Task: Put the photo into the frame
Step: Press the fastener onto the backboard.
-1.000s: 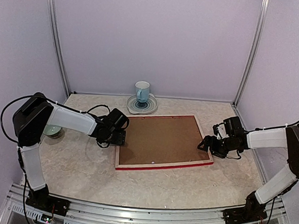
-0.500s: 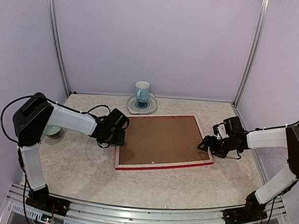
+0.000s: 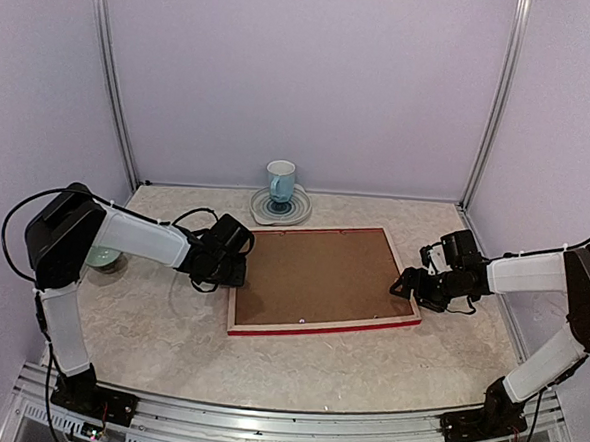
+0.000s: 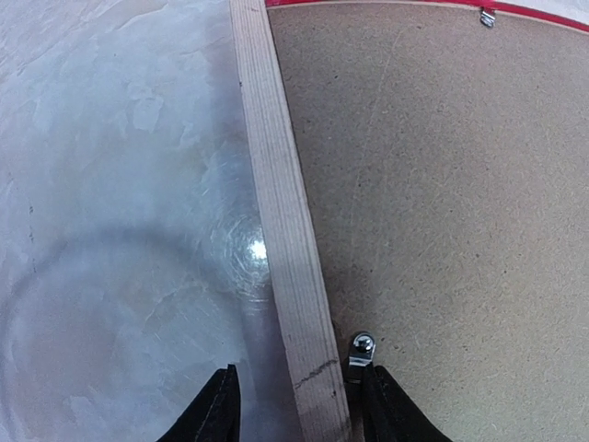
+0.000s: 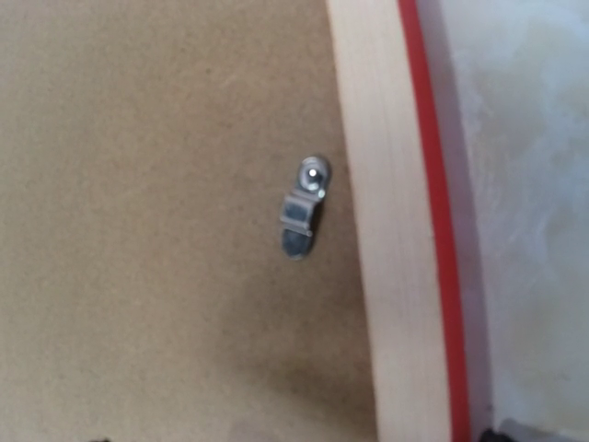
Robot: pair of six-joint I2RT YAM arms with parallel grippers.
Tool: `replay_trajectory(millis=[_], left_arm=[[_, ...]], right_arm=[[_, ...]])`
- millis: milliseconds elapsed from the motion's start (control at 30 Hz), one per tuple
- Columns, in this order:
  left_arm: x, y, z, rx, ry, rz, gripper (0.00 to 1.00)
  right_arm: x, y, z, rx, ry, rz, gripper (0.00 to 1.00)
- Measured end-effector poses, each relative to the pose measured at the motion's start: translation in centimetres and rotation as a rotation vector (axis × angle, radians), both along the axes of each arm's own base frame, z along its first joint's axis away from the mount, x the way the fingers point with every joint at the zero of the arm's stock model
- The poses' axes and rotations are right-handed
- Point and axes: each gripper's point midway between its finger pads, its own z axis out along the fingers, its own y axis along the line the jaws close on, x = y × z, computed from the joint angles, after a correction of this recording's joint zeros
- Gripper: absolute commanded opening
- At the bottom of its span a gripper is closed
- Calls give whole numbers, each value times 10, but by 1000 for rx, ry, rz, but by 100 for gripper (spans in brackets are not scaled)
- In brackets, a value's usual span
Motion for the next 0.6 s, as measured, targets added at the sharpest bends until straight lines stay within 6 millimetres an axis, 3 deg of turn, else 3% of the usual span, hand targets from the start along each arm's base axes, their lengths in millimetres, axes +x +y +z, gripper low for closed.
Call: replay_trajectory(millis=[133,300,600], left_arm=[[1,-1,-1,-26,7,-1,45],[2,1,-1,-50,7,11,55],[-2,9,8,-44,10,23,55]], right_arm=[[0,0,0,0,0,0,86],[0,0,0,-1,0,0,86],[0,0,0,-1,-1,0,86]])
